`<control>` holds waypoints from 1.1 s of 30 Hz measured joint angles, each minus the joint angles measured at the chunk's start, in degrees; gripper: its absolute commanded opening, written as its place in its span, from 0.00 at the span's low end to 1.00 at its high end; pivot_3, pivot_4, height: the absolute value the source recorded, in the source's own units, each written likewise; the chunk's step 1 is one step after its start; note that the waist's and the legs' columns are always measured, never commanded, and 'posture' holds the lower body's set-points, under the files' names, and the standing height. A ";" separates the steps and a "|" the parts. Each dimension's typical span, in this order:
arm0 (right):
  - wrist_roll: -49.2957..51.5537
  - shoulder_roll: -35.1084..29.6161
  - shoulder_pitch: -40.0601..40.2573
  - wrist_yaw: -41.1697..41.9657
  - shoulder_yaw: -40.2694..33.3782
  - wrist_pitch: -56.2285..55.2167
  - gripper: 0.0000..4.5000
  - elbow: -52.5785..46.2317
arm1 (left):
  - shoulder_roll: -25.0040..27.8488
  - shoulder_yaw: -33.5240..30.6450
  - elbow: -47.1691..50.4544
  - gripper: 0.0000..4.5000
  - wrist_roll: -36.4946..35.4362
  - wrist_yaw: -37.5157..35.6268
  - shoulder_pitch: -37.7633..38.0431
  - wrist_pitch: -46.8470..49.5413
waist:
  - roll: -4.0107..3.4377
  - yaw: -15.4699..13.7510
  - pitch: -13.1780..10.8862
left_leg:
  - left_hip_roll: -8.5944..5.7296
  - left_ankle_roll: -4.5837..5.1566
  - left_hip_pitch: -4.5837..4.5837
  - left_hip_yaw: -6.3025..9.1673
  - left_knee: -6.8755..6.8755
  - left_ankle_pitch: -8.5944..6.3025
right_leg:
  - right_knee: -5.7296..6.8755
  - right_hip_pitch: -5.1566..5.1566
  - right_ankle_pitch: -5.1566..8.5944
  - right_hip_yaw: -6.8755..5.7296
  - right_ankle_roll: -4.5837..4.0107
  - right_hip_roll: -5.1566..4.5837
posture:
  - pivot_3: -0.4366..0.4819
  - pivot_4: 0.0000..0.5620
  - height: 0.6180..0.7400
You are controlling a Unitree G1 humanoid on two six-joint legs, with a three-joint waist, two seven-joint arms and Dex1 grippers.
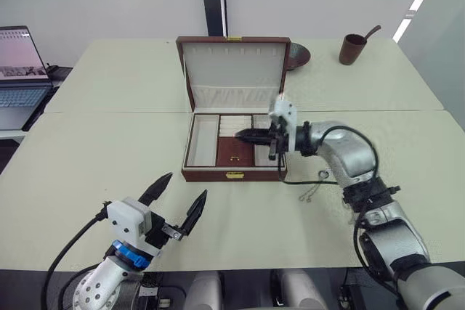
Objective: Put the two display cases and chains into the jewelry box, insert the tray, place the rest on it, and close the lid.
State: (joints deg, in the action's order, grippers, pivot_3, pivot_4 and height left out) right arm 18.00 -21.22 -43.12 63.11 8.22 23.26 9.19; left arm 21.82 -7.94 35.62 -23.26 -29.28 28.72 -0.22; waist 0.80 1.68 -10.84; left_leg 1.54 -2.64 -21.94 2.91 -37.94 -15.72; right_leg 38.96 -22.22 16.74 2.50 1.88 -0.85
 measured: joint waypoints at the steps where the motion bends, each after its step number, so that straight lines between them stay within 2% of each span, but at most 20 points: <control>1: 0.77 -2.11 0.40 0.69 -1.05 0.84 0.18 -0.34 | 0.64 -0.91 -0.14 1.00 -0.54 -0.19 -0.29 0.48 | 0.01 -0.02 0.00 | 0.00 0.00 0.01 -0.02 0.00 0.00 | 0.00 0.00 0.00 0.01 0.00 -0.03 | 0.48 0.27 1.00; 7: 5.72 -13.13 7.84 4.86 -6.68 7.43 0.56 -2.03 | 7.20 -10.48 -6.86 1.00 -6.72 -3.11 -6.60 5.10 | 0.01 0.14 0.00 | 0.00 0.00 0.02 -0.06 0.02 0.00 | 0.02 -0.02 0.01 0.03 -0.01 0.02 | 0.48 0.27 1.00; 10: 5.66 -18.52 13.10 5.40 -9.85 5.88 0.76 -2.33 | 12.00 -13.29 -13.61 1.00 -8.83 -7.78 -10.05 6.68 | 0.02 0.12 0.00 | 0.02 0.00 0.03 -0.02 0.02 0.00 | 0.00 0.00 0.02 -0.02 -0.02 0.08 | 0.48 0.27 1.00; 13: 5.56 -20.81 17.94 4.36 -13.30 4.38 1.00 -1.56 | 15.20 -16.38 -21.50 1.00 -9.62 -11.37 -13.03 7.61 | 0.02 0.26 0.00 | 0.04 0.00 0.04 -0.07 0.02 0.00 | 0.01 -0.02 0.02 0.04 -0.02 0.11 | 0.48 0.27 1.00; 21: 2.80 -25.53 26.95 0.20 -22.39 -6.48 1.00 8.47 | 22.97 -20.50 -37.38 1.00 -9.03 -17.74 -22.05 7.79 | 0.02 0.35 0.00 | 0.04 0.00 0.06 -0.14 0.06 0.00 | 0.01 -0.03 0.02 0.08 -0.02 0.09 | 0.48 0.27 1.00; 27: 1.55 -25.49 29.39 -2.92 -25.29 -12.69 1.00 15.15 | 23.15 -21.00 -44.87 1.00 -6.98 -18.91 -24.03 6.57 | 0.02 0.42 0.00 | 0.04 0.00 0.08 -0.17 0.04 0.00 | 0.03 -0.03 0.02 0.13 -0.02 0.09 | 0.48 0.27 1.00; 33: 1.40 -24.65 29.32 -5.52 -26.71 -16.09 1.00 19.09 | 21.66 -21.65 -47.07 1.00 -5.80 -17.99 -24.19 4.41 | 0.03 0.19 0.00 | 0.03 0.00 0.06 -0.15 0.04 0.00 | 0.02 -0.01 0.02 0.11 -0.02 0.05 | 0.48 0.27 1.00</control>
State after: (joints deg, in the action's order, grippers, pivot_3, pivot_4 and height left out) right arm 19.40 -45.87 -13.80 57.58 -18.49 7.17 28.28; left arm 43.49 -29.59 -11.45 -29.06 -47.27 4.54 4.19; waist 0.83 1.87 -10.85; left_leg 1.57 -2.64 -21.88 2.76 -37.90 -15.71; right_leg 38.98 -22.24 16.76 2.61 1.87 -0.80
